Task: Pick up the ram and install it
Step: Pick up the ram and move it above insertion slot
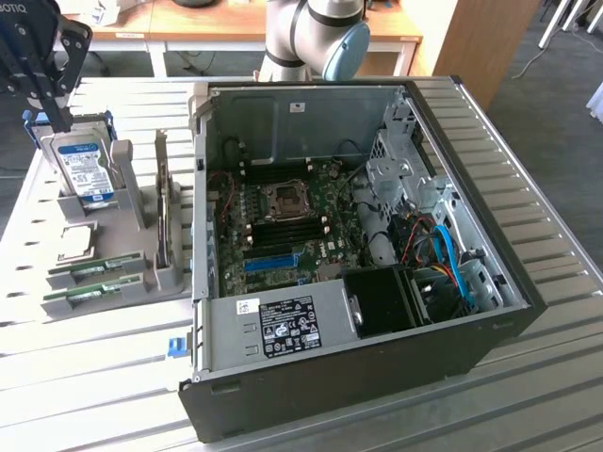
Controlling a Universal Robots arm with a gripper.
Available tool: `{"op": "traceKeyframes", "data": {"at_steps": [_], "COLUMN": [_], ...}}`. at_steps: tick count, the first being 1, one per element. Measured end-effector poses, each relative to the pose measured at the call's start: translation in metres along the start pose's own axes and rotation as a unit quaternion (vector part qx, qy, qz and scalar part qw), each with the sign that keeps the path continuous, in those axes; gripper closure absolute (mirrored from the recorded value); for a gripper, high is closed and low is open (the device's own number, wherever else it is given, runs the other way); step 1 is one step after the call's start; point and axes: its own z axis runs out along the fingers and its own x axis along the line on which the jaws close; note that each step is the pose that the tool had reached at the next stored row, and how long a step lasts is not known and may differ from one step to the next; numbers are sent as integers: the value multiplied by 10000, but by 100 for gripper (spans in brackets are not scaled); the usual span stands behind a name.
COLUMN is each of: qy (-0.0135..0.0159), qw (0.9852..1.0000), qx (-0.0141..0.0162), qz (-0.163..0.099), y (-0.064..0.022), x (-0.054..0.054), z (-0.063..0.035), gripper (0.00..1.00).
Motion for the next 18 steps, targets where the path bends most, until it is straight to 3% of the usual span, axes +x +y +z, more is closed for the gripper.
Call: {"op": "traceKeyframes", "data": {"at_steps": [5, 9, 14, 18], "qy": [15, 29, 46, 61], "qw": [9994, 9979, 9946, 9907], "qx": [-8, -15, -24, -32], "qz": [-339, -646, -1036, -1358], "y": [0, 0, 0, 0], "x": [0, 0, 0, 0], "z": [0, 0, 1, 1], "gripper": [89, 89, 89, 89]}}
